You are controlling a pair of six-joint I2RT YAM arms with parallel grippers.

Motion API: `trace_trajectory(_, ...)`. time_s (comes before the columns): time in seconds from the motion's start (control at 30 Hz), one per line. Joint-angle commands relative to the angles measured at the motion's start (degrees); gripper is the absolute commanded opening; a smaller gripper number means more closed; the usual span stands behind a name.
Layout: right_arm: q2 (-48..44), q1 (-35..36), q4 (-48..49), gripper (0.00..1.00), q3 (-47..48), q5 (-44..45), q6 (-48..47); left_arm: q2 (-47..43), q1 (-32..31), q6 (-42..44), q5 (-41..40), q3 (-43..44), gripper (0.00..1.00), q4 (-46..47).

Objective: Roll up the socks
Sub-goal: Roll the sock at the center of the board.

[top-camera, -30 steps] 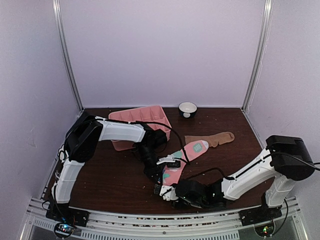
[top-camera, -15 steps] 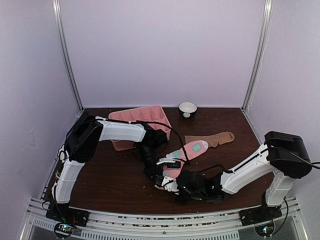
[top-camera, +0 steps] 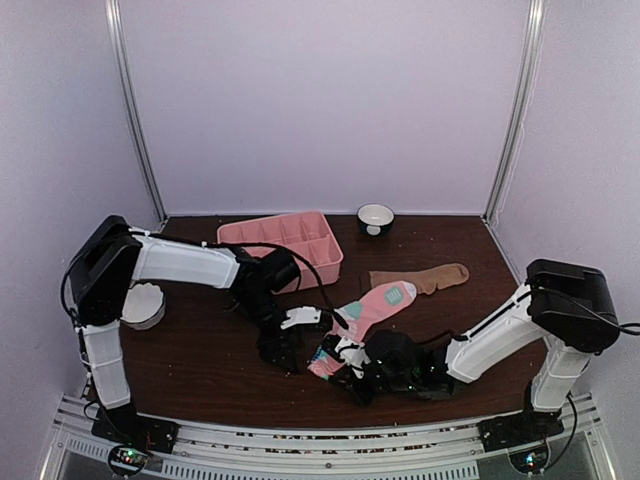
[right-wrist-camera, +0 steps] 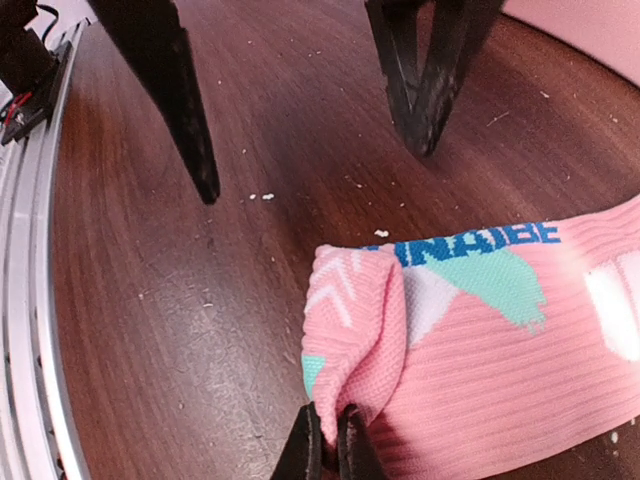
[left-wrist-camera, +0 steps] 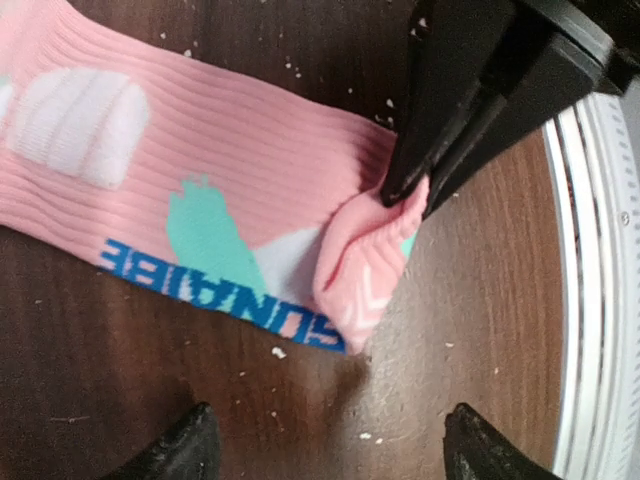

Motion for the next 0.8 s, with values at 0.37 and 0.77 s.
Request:
trace_trajectory(0.37,6.11,-8.13,0.37,0.00,-5.17,-19.54,13.61,-9.52,-8.78,14.67,-8.06,-10.71,0.70,18.04)
trace_trajectory(0.77,7.53,-9.13,0.04,0.00,-4.81,-21.08,14.72,-4.68,-10.13,16.16,-12.25,-9.31,0.47,18.88)
